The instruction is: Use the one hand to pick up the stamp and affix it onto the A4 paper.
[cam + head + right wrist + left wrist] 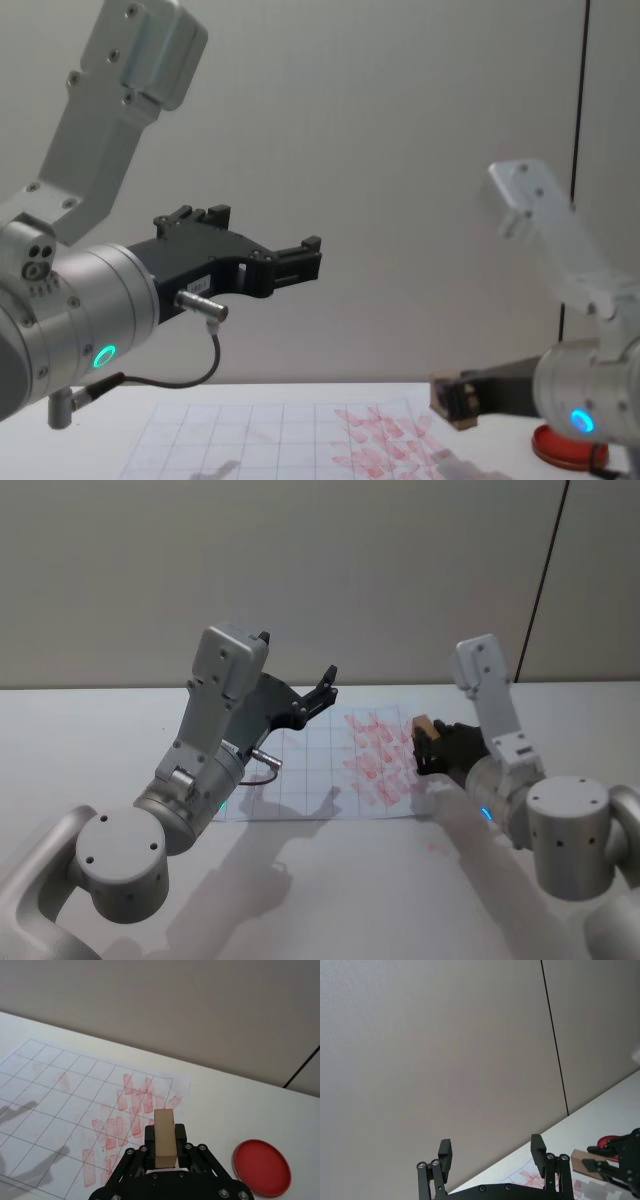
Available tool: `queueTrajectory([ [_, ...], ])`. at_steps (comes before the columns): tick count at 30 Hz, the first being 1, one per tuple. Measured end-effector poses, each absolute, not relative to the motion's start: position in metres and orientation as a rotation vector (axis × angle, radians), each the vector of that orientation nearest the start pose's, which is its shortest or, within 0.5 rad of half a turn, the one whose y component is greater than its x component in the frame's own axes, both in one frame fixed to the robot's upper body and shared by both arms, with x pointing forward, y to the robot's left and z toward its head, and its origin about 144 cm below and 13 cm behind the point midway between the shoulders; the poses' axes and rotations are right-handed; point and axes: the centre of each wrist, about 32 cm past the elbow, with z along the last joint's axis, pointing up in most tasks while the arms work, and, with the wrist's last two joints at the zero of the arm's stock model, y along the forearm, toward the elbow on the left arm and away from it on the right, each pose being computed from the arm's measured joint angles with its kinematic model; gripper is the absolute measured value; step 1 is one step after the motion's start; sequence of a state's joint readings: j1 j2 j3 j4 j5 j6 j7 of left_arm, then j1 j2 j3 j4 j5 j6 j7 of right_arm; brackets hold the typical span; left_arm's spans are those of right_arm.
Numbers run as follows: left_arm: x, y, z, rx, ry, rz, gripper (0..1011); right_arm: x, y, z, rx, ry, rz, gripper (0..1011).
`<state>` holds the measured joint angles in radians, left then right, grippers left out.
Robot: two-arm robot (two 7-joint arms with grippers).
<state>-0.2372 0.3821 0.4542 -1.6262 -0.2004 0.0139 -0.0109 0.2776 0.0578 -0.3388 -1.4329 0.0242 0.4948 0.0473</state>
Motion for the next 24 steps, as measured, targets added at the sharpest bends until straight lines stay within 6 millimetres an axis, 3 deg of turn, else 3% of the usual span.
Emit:
queueTrajectory([
  [24,0.492,0.198,1.204,0.061,-0.268,1.124,1001,0.536,-0.113,1.159,-0.515,0.184,-1.197,223],
])
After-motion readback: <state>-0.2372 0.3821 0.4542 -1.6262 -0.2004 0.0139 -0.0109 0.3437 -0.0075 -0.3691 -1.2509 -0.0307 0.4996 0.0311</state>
